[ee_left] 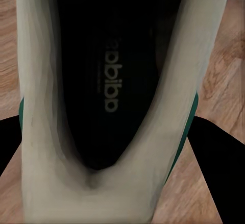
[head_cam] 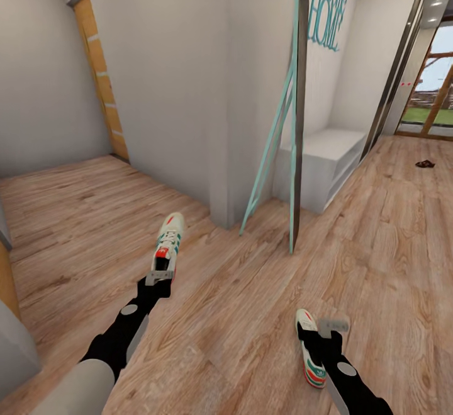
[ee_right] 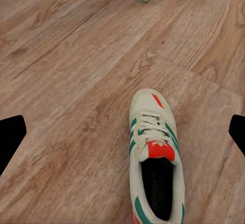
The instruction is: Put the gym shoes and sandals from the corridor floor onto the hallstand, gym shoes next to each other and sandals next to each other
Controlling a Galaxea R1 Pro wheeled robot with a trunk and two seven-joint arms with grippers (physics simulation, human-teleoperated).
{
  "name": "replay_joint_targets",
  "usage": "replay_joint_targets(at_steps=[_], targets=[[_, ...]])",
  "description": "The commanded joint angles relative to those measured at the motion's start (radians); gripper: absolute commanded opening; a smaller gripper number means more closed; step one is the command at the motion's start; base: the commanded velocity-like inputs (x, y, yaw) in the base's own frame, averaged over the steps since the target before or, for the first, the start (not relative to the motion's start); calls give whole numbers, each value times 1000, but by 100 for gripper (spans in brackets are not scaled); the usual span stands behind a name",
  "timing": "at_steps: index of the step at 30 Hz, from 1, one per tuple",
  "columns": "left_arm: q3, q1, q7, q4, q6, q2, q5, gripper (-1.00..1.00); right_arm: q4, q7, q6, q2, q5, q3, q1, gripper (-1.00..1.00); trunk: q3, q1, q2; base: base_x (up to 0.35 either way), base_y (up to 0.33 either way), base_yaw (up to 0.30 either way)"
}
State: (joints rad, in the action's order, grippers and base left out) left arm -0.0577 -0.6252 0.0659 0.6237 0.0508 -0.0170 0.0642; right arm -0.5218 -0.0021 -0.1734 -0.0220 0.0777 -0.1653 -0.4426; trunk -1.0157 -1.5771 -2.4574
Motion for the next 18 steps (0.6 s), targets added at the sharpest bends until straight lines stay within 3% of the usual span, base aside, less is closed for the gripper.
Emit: replay_joint_targets(at_steps=[1, 6, 18], targets=[[-3, -1, 8, 0, 3, -1, 6, -100, 1, 0, -3, 0, 8, -3, -1, 100, -5, -4, -8, 0, 0, 0], [5, -1, 8, 1, 3, -3, 5, -100, 1, -2, -3, 0, 6, -5, -1, 100, -26, -23, -43, 0, 0, 0], [8, -6, 11, 1, 5, -14, 6, -100, -3, -2, -3, -10, 5, -8, -1, 100, -91, -28, -45, 0, 0, 0]])
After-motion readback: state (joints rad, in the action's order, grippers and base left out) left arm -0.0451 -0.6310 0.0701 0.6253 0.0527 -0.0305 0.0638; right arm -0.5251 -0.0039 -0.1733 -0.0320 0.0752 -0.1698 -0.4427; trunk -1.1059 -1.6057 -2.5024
